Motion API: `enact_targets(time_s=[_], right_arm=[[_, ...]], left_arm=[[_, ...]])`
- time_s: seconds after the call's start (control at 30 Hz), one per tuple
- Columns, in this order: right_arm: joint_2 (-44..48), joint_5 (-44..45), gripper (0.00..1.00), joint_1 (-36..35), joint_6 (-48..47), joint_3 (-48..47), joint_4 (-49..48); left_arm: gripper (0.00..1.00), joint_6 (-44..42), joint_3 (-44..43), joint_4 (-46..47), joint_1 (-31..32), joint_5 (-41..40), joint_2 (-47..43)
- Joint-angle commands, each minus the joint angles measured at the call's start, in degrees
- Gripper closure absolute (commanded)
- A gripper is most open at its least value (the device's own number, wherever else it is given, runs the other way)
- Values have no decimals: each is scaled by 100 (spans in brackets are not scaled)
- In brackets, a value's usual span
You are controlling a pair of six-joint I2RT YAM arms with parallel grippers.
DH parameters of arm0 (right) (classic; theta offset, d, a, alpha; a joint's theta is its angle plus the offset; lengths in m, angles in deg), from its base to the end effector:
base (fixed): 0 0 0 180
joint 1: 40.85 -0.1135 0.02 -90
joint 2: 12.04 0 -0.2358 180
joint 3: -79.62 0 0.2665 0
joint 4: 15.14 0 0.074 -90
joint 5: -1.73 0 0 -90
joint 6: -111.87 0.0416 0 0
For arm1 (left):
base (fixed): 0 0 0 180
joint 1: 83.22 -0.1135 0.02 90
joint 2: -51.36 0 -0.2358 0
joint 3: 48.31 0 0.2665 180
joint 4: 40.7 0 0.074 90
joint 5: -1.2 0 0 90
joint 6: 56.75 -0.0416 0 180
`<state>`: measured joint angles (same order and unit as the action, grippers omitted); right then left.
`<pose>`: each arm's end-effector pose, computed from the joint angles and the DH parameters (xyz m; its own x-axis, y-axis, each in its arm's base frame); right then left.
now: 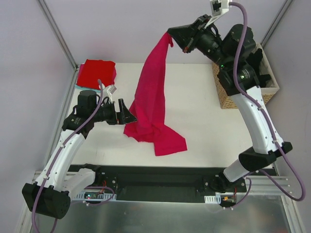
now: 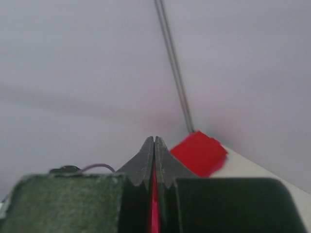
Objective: Fold and stack the t-shirts
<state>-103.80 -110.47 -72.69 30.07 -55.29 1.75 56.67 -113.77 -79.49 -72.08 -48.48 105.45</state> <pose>0.2657 0.1835 0.5812 0.2613 0.3177 -0.9115 -0.8220 0.5683 -0.0376 0.2271 -0.0722 0.3083 -0.6971 -0.1716 -0.6961 0.4727 0.6200 -0.6262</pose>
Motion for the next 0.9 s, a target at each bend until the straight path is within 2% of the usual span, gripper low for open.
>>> enact_targets(time_s=[0.0, 0.13, 0.27, 0.33, 0.53, 0.6, 0.7, 0.73, 0.77, 0.83, 0.87], right_arm=[[748, 1164, 100, 28, -1470, 106, 1295], [932, 1550, 100, 28, -2095, 413, 2159], [1266, 2962, 99, 19, -2577, 948, 2722], [1310, 3378, 100, 28, -2762, 1273, 3047], [793, 4143, 100, 11, -3045, 1389, 4427], [565, 5003, 99, 19, -2957, 1284, 4839], [467, 6556, 100, 11, -3009, 1502, 4956], [371, 7588, 100, 11, -3114, 1590, 4947], [309, 8077, 100, 19, -3193, 1704, 4938], [90, 8869, 86, 11, -3465, 1732, 4938], [54, 8864, 71, 2, -3458, 1714, 4947]], left_arm=[[8, -4, -46, 143, -41, 82, 41], [8, 5, -2, 143, -41, -32, -3], [8, 13, -55, 135, -41, -76, 40], [8, -13, -99, 143, -41, -85, 111], [8, -57, -266, 143, -41, -94, 444], [8, -48, -284, 143, -41, -76, 463], [8, -57, -249, 135, -41, -76, 454], [8, -48, -231, 143, -41, -94, 436], [8, -39, -214, 135, -41, -85, 428], [8, -4, -170, 135, -41, -94, 384], [8, -4, -161, 143, -41, -94, 375]])
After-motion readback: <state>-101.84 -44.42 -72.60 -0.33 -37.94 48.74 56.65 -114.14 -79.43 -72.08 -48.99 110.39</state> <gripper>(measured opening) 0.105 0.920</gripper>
